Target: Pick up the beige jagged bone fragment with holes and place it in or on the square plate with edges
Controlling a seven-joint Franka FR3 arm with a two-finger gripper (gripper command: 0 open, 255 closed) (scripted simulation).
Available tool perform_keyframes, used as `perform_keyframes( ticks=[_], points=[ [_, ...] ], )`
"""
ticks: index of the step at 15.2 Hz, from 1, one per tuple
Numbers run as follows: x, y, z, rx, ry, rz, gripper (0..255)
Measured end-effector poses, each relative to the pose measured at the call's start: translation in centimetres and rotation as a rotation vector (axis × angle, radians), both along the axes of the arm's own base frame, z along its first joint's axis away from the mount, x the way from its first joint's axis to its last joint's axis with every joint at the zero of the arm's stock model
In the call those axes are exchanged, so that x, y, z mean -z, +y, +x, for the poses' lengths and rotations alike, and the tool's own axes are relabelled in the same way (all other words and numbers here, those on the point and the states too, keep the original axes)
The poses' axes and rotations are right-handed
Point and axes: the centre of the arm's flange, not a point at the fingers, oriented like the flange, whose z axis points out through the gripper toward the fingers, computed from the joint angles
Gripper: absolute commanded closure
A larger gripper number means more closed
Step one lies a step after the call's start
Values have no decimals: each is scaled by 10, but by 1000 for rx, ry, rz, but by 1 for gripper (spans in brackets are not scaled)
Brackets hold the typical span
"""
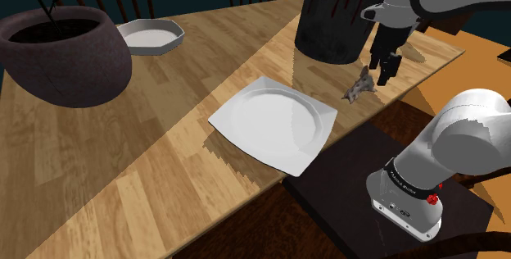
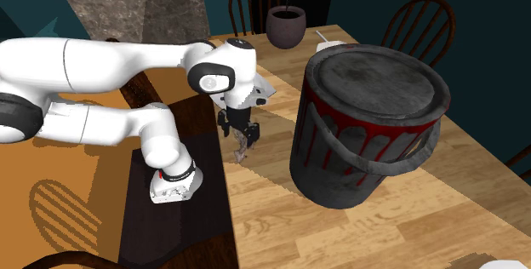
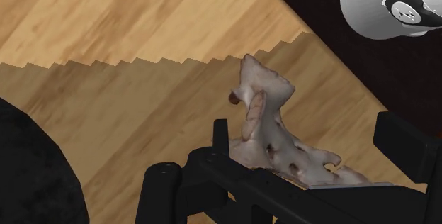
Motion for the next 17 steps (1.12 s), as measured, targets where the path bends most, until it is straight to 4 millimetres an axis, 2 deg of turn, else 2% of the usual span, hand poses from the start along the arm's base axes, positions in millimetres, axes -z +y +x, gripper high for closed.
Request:
perform_keyframes(
  ticks=[3, 9, 10, 15, 17],
  points=[
    [14, -1, -2, -2, 0, 0, 0],
    [16, -2, -2, -1, -9, -3, 0],
    [16, -2, -2, -1, -8, -3, 255],
    [7, -7, 5, -45, -98, -105, 255],
    [3, -5, 6, -41, -75, -102, 255]
  ],
)
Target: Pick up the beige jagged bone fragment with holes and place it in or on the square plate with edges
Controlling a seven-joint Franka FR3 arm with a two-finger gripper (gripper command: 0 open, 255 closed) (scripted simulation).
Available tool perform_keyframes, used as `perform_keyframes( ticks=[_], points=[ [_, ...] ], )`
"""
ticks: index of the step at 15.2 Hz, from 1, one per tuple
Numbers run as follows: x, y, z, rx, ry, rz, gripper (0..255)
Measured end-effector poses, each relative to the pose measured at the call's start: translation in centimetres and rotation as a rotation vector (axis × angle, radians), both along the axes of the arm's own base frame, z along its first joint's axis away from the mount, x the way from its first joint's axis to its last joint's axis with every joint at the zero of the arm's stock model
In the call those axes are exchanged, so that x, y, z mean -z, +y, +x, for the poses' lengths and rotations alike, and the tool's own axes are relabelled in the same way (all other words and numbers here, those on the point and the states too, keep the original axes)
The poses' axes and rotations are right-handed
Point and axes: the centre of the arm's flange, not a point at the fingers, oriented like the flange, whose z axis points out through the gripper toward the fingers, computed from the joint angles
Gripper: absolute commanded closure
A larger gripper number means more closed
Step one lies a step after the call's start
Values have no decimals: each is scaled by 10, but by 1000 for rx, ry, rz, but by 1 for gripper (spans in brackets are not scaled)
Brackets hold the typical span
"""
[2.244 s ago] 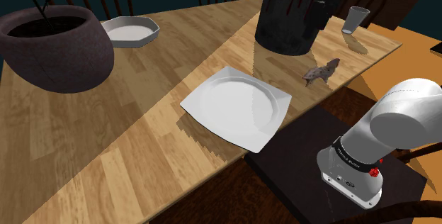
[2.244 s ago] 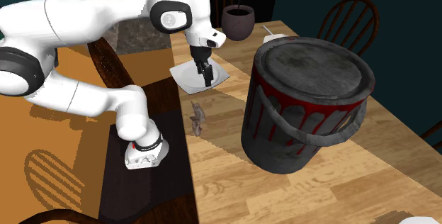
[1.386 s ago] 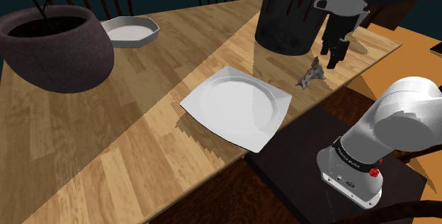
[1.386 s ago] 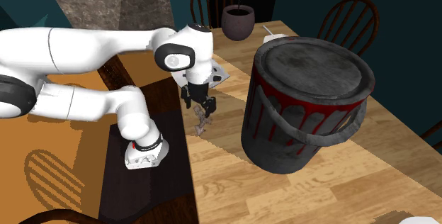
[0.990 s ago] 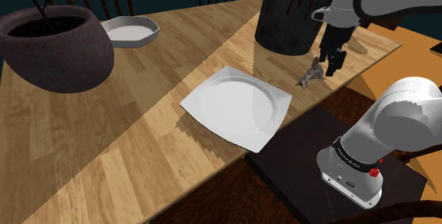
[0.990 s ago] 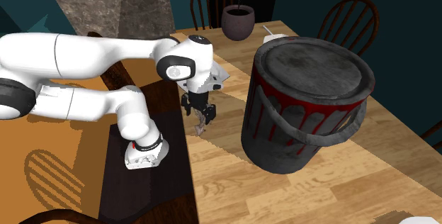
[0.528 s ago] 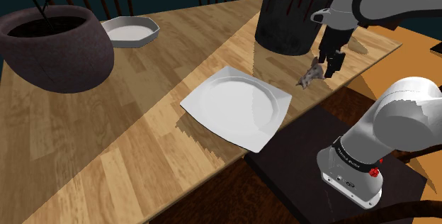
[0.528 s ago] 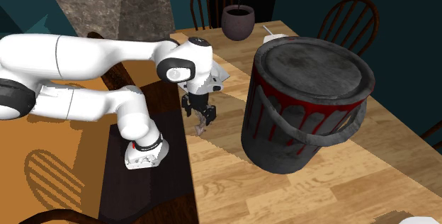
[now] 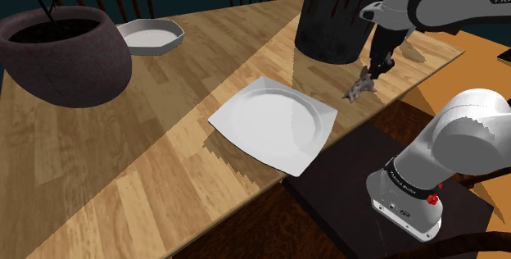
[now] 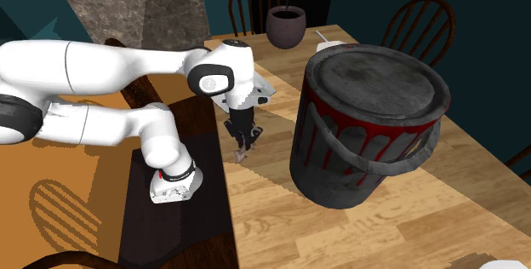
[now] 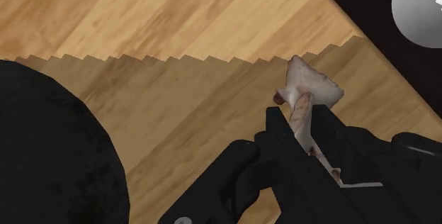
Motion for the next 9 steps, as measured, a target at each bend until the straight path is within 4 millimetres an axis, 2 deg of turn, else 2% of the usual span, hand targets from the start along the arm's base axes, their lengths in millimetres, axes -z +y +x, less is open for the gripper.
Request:
perform_keyframes(
  ticks=[3, 9],
  points=[
    [-1, -5, 2, 14, 13, 25, 255],
    [-14, 1, -9, 35, 66, 81, 255]
  ],
)
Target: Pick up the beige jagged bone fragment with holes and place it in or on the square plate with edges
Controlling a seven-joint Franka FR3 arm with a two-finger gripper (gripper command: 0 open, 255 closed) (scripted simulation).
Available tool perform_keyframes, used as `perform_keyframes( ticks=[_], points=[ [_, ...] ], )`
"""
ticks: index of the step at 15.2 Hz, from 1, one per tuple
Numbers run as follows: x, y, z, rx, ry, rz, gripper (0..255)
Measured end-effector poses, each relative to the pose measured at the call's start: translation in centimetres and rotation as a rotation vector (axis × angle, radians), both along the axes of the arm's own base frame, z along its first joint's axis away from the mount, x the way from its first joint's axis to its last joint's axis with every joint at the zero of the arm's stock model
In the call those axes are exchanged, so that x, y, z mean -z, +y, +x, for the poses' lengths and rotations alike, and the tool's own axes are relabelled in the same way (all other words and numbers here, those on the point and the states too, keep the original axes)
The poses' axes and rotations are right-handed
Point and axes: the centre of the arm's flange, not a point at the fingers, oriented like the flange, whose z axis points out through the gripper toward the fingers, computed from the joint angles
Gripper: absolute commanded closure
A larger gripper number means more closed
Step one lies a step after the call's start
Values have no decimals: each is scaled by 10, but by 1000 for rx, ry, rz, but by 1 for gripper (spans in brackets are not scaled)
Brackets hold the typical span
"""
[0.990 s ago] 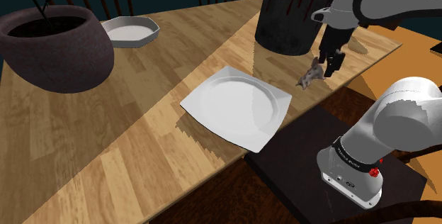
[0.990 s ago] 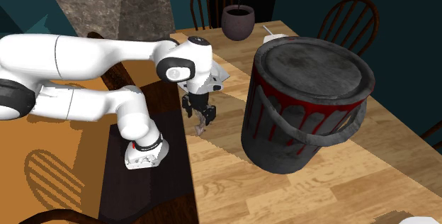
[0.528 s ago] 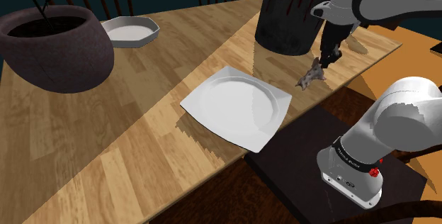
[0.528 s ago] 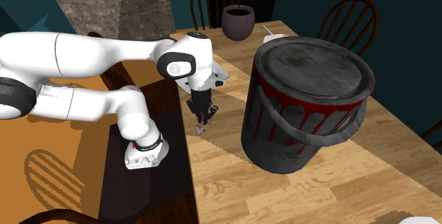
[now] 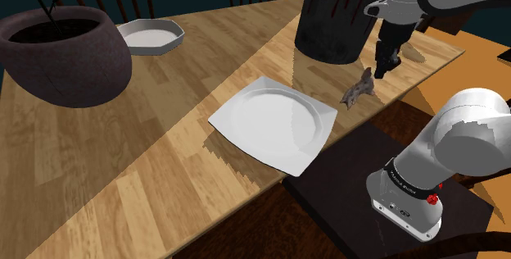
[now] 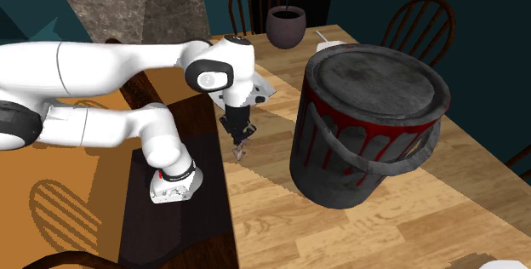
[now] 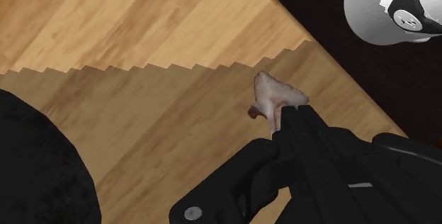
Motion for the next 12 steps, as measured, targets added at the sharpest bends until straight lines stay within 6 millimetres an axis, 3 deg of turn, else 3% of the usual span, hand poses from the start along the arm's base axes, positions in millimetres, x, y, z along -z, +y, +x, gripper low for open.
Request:
perform_keyframes(
  ticks=[1, 2, 4, 8, 12],
  points=[
    [-3, 1, 0, 2, 4, 10, 255],
    [-3, 1, 0, 2, 4, 10, 0],
    [-2, 3, 9, -23, 35, 15, 0],
    [23, 28, 76, -210, 282, 38, 0],
    [42, 32, 95, -286, 290, -16, 0]
  ],
)
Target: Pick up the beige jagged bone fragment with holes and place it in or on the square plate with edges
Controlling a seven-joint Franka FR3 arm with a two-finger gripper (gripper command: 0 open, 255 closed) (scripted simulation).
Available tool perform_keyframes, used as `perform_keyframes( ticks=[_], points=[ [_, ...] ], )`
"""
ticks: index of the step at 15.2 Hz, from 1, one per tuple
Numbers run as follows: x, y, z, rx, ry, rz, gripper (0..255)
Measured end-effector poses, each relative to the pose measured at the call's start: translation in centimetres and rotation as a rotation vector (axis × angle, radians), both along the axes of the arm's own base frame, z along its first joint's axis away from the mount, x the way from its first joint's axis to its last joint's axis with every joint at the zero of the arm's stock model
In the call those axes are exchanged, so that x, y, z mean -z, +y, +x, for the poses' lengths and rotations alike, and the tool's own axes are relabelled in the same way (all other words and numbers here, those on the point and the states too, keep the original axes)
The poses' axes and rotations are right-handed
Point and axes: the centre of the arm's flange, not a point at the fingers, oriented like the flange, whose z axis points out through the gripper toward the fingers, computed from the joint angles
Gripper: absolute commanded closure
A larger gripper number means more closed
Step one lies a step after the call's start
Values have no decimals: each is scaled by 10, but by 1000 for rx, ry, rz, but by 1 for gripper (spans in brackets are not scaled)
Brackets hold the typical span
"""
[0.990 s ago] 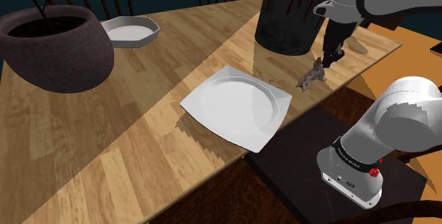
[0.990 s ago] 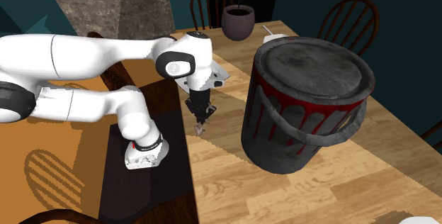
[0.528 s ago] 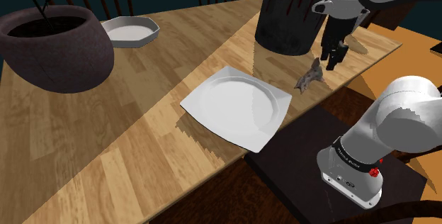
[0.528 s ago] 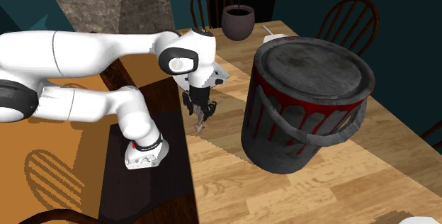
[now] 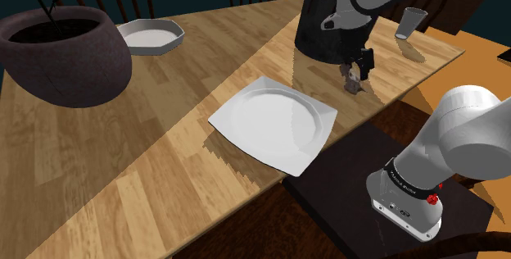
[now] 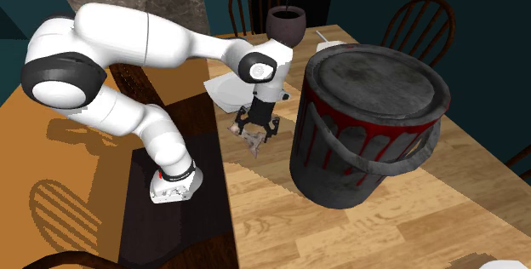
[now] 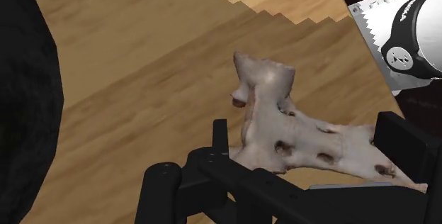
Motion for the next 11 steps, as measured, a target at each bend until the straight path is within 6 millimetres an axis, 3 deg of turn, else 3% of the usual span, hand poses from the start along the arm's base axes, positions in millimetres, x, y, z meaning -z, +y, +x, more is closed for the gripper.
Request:
perform_keyframes(
  ticks=[4, 5, 10, 11],
  points=[
    [12, -1, -3, -4, -20, 15, 0],
    [24, -1, -9, 13, 28, 33, 0],
    [31, 2, -19, 34, 78, 55, 0],
    [31, 3, -19, 34, 79, 56, 255]
  ],
)
